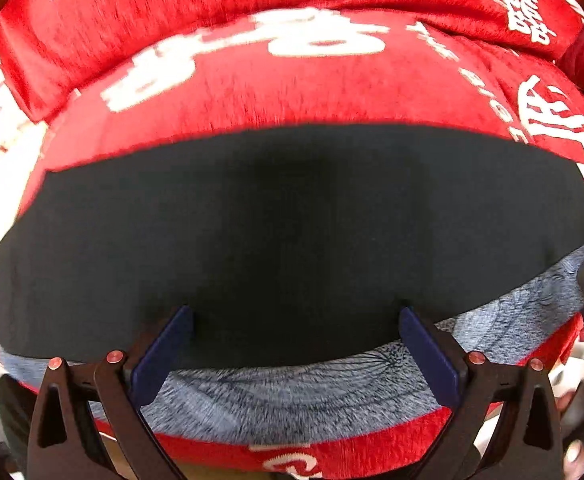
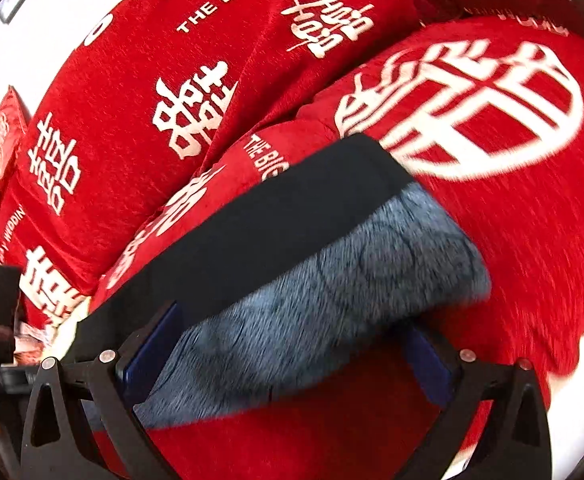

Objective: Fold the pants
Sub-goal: 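Grasp the trouser leg end with the right gripper and lift it toward the left gripper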

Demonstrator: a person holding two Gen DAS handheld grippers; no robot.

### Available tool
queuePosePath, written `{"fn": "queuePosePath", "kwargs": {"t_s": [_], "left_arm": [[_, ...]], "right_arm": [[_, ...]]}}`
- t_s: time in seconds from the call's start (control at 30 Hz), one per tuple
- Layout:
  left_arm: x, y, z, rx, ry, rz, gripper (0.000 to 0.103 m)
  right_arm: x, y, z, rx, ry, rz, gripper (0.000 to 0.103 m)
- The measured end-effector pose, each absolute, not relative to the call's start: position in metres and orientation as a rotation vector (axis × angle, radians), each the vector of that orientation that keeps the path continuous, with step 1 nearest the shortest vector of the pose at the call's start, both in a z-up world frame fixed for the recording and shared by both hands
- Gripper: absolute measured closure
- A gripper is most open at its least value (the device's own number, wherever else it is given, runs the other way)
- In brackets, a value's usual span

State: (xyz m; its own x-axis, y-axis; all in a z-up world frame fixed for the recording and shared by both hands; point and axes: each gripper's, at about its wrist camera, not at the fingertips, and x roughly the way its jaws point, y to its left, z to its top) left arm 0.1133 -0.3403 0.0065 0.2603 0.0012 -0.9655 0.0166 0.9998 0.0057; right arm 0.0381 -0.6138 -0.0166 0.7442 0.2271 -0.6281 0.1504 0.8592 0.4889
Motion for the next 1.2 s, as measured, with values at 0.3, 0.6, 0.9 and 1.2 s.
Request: {"fn": "queuePosePath", "kwargs": {"t_s": [0.3, 0.6, 0.9, 1.2], "left_arm": [[0.106, -0.322, 0.005, -0.005, 1.325, -0.01, 0.0], [0.099, -0.329, 0.003, 0.032, 1.222, -0.004, 0.0], [0.099, -0.326, 0.005, 0.041, 1.204, -0.035, 0.0], [0.101, -0.304, 0.027, 0.044, 1.159, -0.072, 0.0]], "right_arm": [[0.015, -0.605, -0.022, 0.518, 0.73, 0.046, 0.0], [0.075, -0.592, -0.008, 0.388, 0.764, 0.034, 0.022], [0.06, -0.568, 0.047, 0.281, 0.755, 0.033, 0.075], [0.044, -0.489, 0.114, 0.063, 0.626, 0.102, 0.075]]}}
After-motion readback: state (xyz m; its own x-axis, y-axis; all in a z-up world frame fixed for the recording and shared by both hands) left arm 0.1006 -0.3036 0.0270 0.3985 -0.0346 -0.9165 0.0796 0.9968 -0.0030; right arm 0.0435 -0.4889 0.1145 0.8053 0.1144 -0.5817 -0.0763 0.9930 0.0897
